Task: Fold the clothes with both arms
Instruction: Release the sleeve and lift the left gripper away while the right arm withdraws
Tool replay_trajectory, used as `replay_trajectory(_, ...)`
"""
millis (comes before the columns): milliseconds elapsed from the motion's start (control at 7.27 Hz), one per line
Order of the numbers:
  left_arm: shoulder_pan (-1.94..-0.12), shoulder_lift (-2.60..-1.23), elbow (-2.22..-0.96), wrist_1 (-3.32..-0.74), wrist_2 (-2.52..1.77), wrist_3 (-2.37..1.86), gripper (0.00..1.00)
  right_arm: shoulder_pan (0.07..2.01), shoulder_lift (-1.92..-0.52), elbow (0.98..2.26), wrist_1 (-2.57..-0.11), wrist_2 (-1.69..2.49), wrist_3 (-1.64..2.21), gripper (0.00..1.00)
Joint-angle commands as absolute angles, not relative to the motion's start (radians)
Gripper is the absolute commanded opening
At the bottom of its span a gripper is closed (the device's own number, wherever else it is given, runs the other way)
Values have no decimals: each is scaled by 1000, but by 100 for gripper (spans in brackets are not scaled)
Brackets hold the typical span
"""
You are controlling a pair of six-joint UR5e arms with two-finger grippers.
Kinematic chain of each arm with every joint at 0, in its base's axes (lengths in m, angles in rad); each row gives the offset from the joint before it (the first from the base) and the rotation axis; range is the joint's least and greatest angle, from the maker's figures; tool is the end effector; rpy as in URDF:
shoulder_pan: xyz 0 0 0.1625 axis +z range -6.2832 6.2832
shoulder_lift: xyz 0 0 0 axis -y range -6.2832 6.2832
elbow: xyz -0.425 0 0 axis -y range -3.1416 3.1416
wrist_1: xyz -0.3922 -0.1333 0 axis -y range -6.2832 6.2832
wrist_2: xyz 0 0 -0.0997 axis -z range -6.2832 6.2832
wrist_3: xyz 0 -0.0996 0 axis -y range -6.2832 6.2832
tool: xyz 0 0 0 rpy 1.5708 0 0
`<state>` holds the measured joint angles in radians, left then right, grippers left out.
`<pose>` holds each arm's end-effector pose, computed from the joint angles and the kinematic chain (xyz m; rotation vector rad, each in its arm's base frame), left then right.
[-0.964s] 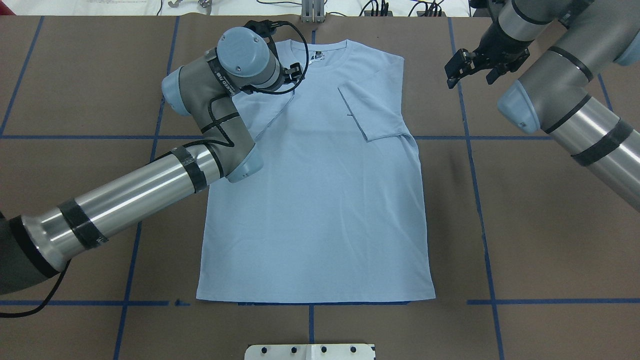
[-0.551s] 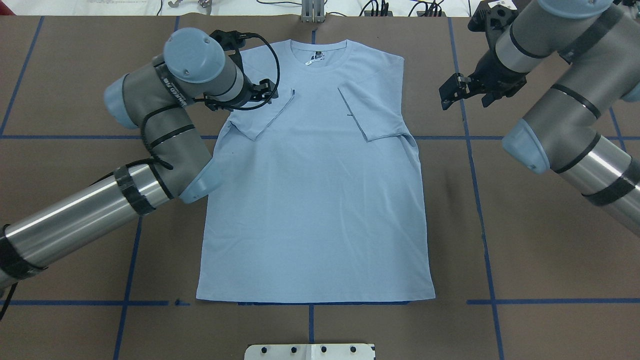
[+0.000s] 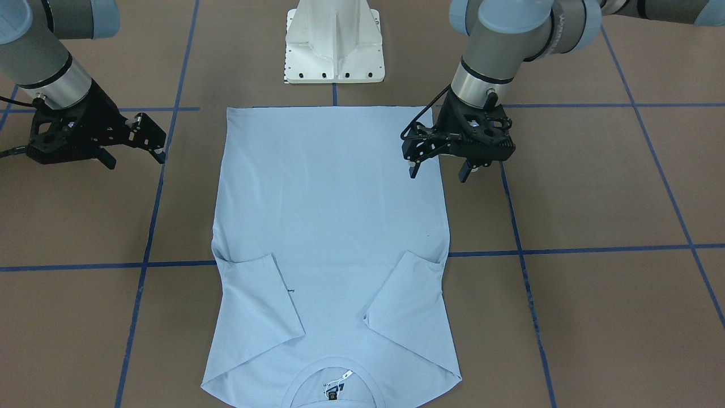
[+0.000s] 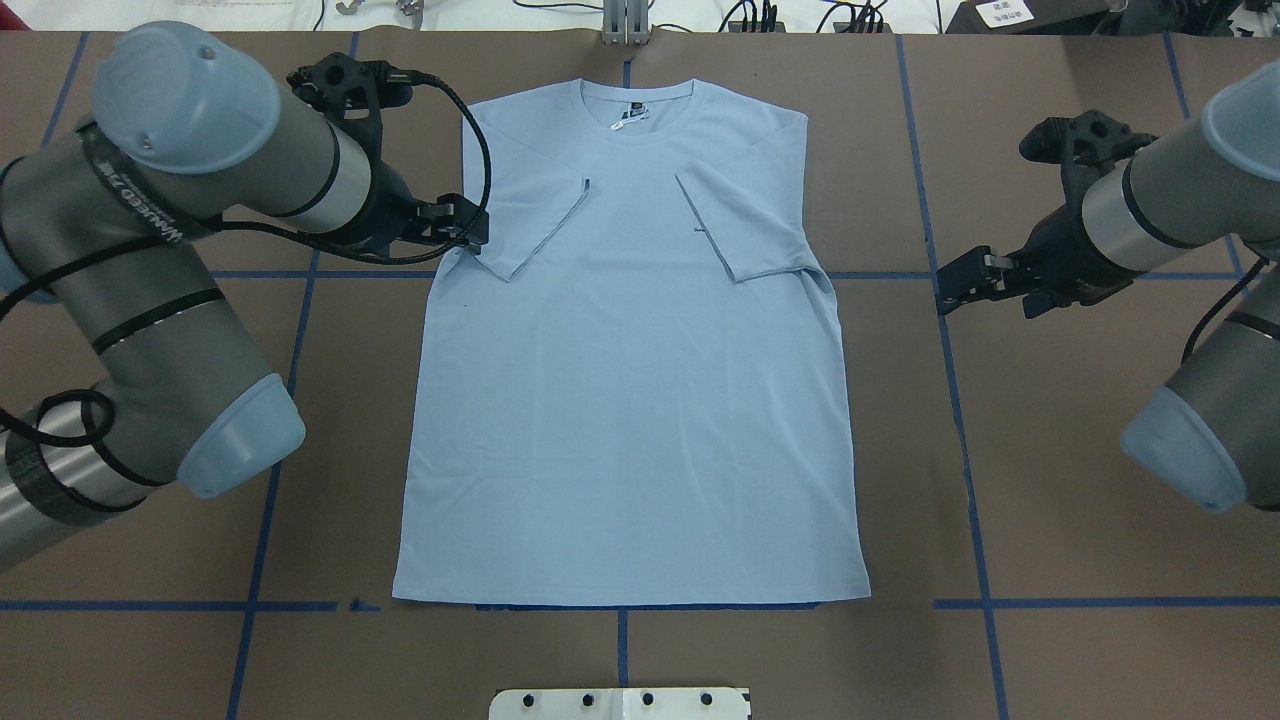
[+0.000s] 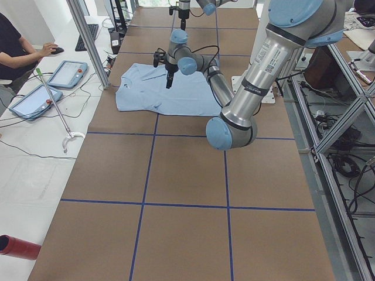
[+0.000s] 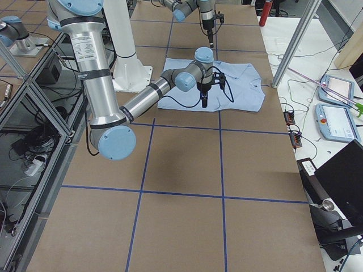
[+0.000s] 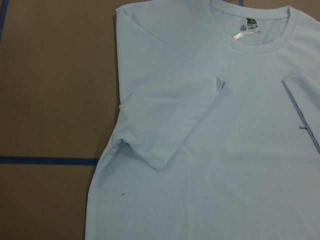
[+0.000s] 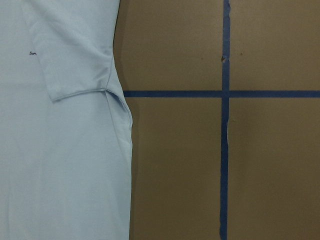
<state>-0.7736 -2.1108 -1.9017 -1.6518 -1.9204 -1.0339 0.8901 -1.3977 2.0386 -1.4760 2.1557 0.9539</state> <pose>0.3637 -0.4938 0.2001 0.3177 0.9424 -0.0505 -0.2646 -0.4512 0.3413 0.0816 -0.9008 0.0393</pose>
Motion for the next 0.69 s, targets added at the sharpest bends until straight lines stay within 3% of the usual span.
replay_trajectory(0,-895,-2095,-1889,-1717,-1925,-848,100,928,-1426,2046,-1479,2151,992,100)
replay_trajectory(551,-922,-2086,-1885,-1796,-1931,-775,100,915,-1477,2065,-1476,2135,1084,100)
